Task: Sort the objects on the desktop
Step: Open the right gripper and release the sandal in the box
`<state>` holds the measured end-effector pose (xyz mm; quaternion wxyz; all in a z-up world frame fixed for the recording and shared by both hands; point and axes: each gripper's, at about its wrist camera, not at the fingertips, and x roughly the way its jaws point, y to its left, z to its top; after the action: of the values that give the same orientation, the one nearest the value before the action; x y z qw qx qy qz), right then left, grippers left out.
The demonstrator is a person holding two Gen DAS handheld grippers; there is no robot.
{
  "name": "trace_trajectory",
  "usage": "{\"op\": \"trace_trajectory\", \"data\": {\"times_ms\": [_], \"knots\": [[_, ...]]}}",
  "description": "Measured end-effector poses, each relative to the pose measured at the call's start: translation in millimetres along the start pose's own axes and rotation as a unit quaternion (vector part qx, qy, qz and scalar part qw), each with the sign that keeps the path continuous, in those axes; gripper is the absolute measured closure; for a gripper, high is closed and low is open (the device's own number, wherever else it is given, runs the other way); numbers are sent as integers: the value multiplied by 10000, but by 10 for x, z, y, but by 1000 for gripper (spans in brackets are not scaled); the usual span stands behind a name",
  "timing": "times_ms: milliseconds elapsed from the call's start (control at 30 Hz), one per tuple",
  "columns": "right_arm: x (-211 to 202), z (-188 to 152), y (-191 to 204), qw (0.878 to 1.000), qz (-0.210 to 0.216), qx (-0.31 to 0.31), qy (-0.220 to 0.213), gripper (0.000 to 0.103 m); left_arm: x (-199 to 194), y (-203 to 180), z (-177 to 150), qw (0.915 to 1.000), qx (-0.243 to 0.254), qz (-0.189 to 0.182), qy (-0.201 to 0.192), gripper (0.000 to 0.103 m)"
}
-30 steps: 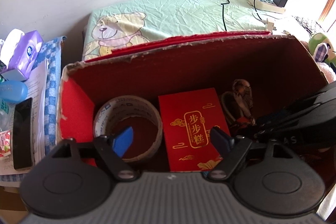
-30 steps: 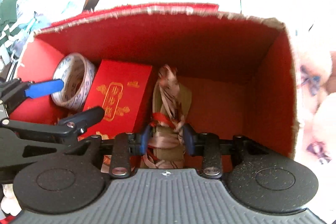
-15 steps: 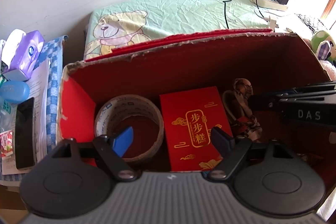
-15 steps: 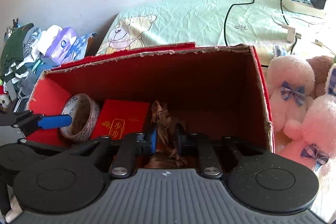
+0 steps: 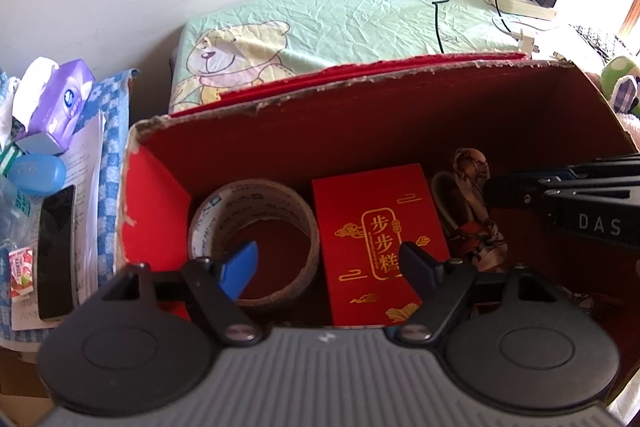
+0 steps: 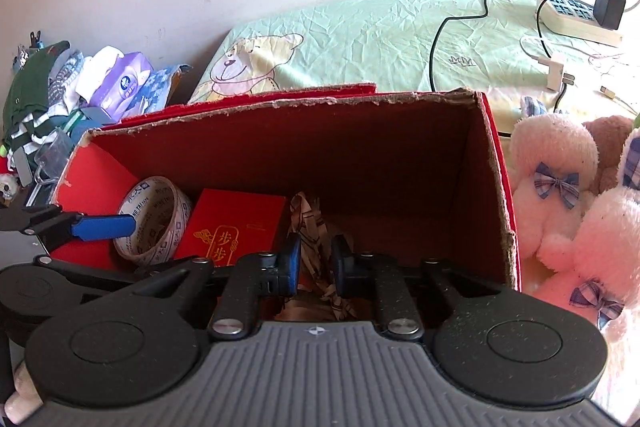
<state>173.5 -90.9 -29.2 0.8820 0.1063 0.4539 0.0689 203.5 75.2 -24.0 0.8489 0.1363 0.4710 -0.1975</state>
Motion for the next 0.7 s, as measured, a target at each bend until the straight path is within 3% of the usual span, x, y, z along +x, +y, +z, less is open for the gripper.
{"op": "trace_trajectory", "data": {"times_ms": [700], "knots": [[77,26,31,9991,-245,-76,323,84,25,-55,6,9996,268,102,58,19]]}}
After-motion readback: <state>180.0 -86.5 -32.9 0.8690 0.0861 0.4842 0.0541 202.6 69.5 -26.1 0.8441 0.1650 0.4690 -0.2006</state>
